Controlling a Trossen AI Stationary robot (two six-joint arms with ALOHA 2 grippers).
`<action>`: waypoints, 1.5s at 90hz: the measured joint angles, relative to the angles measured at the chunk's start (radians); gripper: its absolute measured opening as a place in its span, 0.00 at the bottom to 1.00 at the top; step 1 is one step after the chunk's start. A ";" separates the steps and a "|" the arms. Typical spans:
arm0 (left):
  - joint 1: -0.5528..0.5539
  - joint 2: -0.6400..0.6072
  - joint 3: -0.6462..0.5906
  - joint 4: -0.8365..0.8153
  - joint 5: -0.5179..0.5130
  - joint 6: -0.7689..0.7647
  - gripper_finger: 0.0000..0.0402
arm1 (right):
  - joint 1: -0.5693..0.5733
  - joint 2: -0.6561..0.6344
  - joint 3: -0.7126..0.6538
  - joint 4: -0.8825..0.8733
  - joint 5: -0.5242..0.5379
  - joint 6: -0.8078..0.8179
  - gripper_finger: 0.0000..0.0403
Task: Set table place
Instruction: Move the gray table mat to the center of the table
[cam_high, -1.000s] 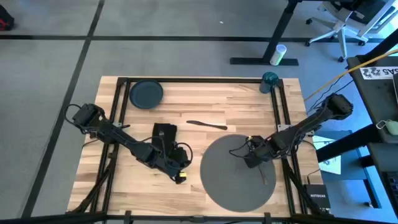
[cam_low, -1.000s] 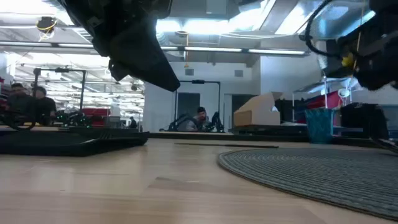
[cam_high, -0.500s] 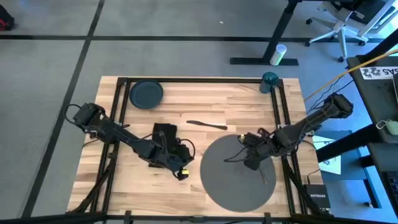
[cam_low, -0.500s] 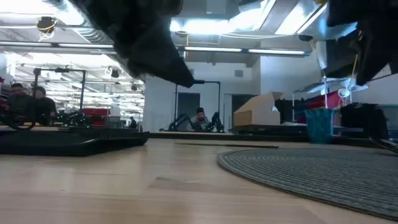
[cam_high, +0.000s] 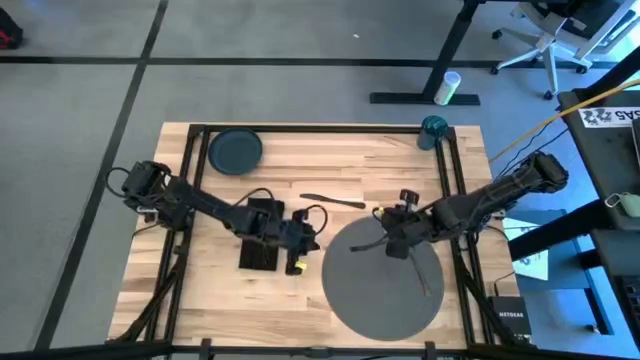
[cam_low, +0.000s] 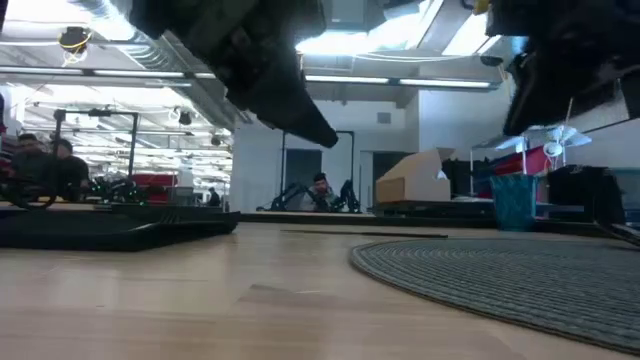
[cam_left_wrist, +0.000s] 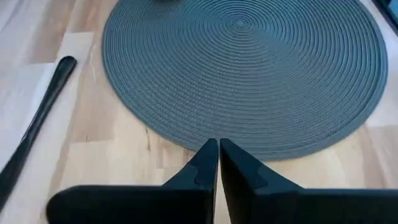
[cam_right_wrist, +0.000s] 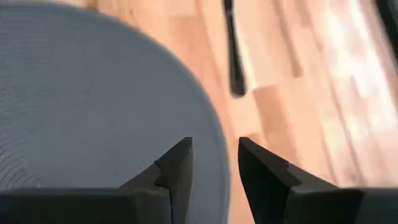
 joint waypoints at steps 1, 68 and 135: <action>0.000 0.000 0.000 0.000 0.000 0.000 0.00 | -0.003 0.000 0.000 0.003 0.004 -0.004 0.28; -0.032 0.158 0.032 0.172 0.090 0.134 0.00 | -0.106 0.057 0.000 0.201 0.113 -0.313 0.28; 0.136 0.282 0.032 0.221 0.099 0.189 0.00 | -0.275 0.087 0.000 0.215 0.031 -0.393 0.28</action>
